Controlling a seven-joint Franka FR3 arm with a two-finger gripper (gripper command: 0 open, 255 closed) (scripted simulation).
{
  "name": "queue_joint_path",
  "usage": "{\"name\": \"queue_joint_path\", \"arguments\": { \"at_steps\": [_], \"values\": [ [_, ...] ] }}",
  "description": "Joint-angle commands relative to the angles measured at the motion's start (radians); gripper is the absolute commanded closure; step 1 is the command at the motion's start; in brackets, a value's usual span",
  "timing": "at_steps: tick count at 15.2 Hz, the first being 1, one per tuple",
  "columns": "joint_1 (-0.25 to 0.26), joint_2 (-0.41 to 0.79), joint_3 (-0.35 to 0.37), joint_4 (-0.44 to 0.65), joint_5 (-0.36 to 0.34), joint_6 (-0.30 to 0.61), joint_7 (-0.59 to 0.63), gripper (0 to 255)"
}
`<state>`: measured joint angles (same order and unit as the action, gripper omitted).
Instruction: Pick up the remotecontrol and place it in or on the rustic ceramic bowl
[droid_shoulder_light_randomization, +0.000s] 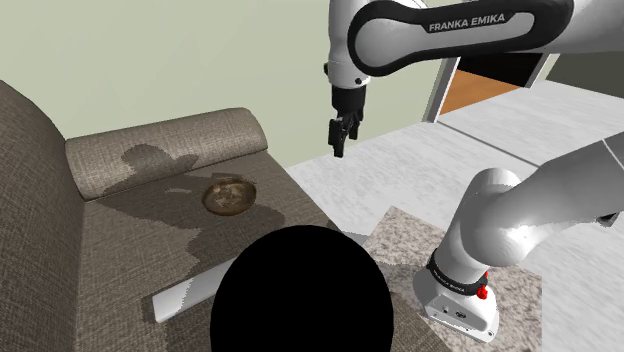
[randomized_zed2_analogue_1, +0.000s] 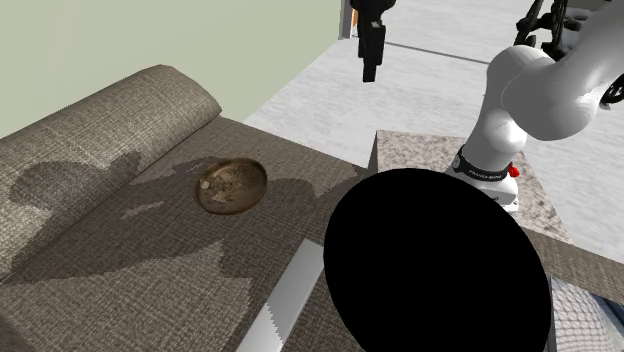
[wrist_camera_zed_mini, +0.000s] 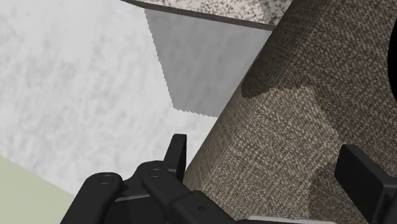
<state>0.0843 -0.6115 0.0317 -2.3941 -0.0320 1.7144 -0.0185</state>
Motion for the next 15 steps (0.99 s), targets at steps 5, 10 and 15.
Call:
{"name": "queue_joint_path", "arguments": {
  "at_steps": [5, 10, 15],
  "values": [
    [0.073, 0.162, 0.051, 0.040, 0.034, 0.132, -0.046, 0],
    [0.126, 0.297, 0.098, 0.097, 0.050, 0.220, -0.083, 0],
    [0.175, 0.429, 0.148, 0.167, 0.054, 0.293, -0.116, 0]
  ]
}}
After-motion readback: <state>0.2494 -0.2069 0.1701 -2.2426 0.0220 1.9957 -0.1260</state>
